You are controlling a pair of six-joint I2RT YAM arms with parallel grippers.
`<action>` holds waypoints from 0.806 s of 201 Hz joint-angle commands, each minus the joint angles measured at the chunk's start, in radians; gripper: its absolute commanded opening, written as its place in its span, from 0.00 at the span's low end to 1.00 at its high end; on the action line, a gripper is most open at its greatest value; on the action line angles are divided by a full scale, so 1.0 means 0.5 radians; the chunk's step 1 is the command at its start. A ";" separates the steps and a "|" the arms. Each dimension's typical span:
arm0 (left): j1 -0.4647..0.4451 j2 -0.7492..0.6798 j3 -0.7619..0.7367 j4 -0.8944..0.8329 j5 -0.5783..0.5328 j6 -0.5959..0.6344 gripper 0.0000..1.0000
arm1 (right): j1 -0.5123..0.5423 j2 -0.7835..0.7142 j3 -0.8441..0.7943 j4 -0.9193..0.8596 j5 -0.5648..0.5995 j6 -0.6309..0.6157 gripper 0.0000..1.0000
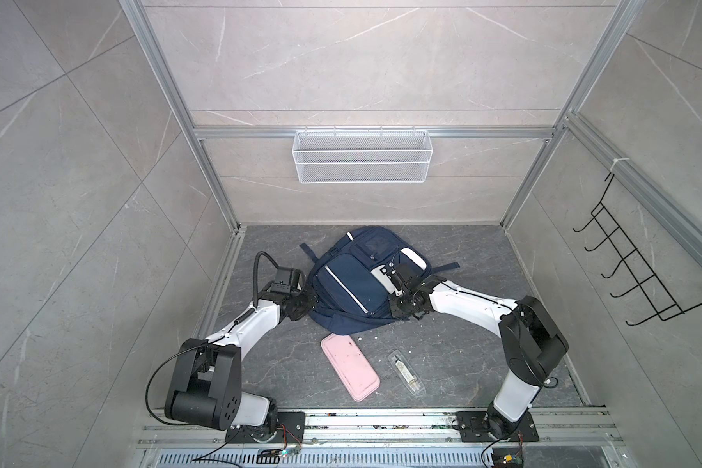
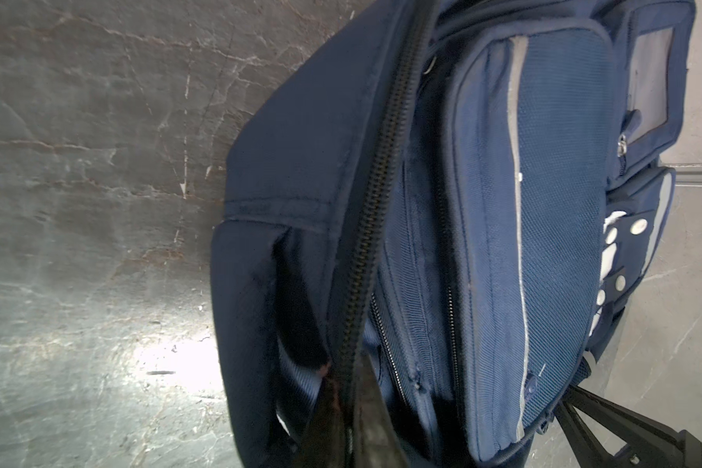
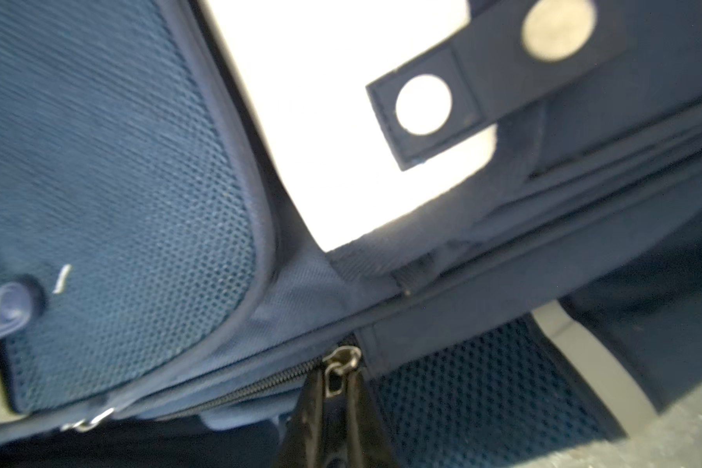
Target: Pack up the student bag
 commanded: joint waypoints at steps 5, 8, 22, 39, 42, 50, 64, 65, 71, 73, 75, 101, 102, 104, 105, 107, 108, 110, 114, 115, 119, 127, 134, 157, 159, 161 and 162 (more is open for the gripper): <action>-0.060 -0.089 0.040 -0.062 -0.001 -0.021 0.00 | 0.019 -0.100 0.071 -0.119 0.019 0.008 0.00; -0.065 -0.089 0.044 -0.065 -0.002 -0.020 0.00 | 0.019 -0.100 0.078 -0.123 0.015 0.006 0.00; -0.084 -0.107 0.056 -0.079 -0.005 -0.020 0.00 | 0.020 -0.107 0.108 -0.151 -0.003 0.012 0.00; -0.092 -0.138 0.057 -0.084 -0.017 -0.023 0.00 | 0.020 -0.130 0.116 -0.154 -0.050 0.027 0.00; -0.092 -0.144 0.054 -0.081 -0.020 -0.023 0.00 | 0.021 -0.131 0.117 -0.157 -0.057 0.029 0.00; -0.095 -0.156 0.038 -0.064 -0.021 -0.031 0.00 | 0.020 -0.136 0.128 -0.170 -0.077 0.033 0.00; -0.100 -0.174 0.000 -0.027 -0.016 -0.044 0.00 | 0.020 -0.142 0.139 -0.177 -0.105 0.035 0.00; -0.101 -0.175 -0.003 -0.024 -0.015 -0.046 0.00 | 0.020 -0.142 0.138 -0.177 -0.104 0.035 0.00; -0.106 -0.180 -0.021 -0.005 -0.014 -0.055 0.00 | 0.021 -0.143 0.148 -0.181 -0.111 0.035 0.00; -0.109 -0.183 -0.029 0.003 -0.015 -0.056 0.00 | 0.020 -0.143 0.151 -0.183 -0.112 0.035 0.00; -0.110 -0.184 -0.034 0.008 -0.014 -0.058 0.00 | 0.020 -0.142 0.154 -0.187 -0.112 0.035 0.00; -0.160 -0.172 -0.058 0.054 -0.016 -0.102 0.00 | 0.021 -0.134 0.218 -0.223 -0.137 0.046 0.00; -0.163 -0.169 -0.058 0.055 -0.018 -0.101 0.00 | 0.022 -0.133 0.219 -0.223 -0.143 0.049 0.00; -0.173 -0.166 -0.052 0.057 -0.018 -0.103 0.00 | 0.023 -0.133 0.223 -0.221 -0.155 0.053 0.00; -0.175 -0.163 -0.049 0.058 -0.019 -0.104 0.00 | 0.023 -0.134 0.223 -0.219 -0.160 0.057 0.00; -0.183 -0.159 -0.043 0.059 -0.020 -0.105 0.00 | 0.023 -0.133 0.224 -0.213 -0.172 0.061 0.00; -0.187 -0.156 -0.040 0.060 -0.023 -0.105 0.00 | 0.024 -0.133 0.224 -0.209 -0.179 0.065 0.00; -0.198 -0.151 -0.033 0.062 -0.027 -0.103 0.00 | 0.027 -0.135 0.226 -0.200 -0.191 0.070 0.00; -0.213 -0.142 -0.021 0.062 -0.037 -0.106 0.00 | 0.033 -0.134 0.230 -0.187 -0.217 0.084 0.00; -0.217 -0.139 -0.015 0.062 -0.039 -0.106 0.00 | 0.035 -0.133 0.230 -0.185 -0.223 0.087 0.00; -0.236 -0.127 0.001 0.062 -0.043 -0.106 0.00 | 0.046 -0.134 0.237 -0.178 -0.241 0.104 0.00; -0.268 -0.097 0.032 0.062 -0.051 -0.116 0.00 | 0.082 -0.127 0.253 -0.172 -0.263 0.126 0.00; -0.288 -0.073 0.054 0.064 -0.057 -0.124 0.00 | 0.122 -0.124 0.261 -0.166 -0.265 0.146 0.00; -0.334 -0.006 0.106 0.080 -0.065 -0.152 0.00 | 0.258 -0.131 0.214 -0.132 -0.298 0.197 0.00; -0.337 -0.001 0.110 0.080 -0.066 -0.153 0.00 | 0.272 -0.136 0.201 -0.130 -0.297 0.201 0.00; -0.340 0.003 0.113 0.080 -0.066 -0.155 0.00 | 0.284 -0.141 0.188 -0.124 -0.297 0.206 0.00; -0.342 0.006 0.115 0.080 -0.068 -0.155 0.00 | 0.290 -0.145 0.181 -0.123 -0.295 0.208 0.00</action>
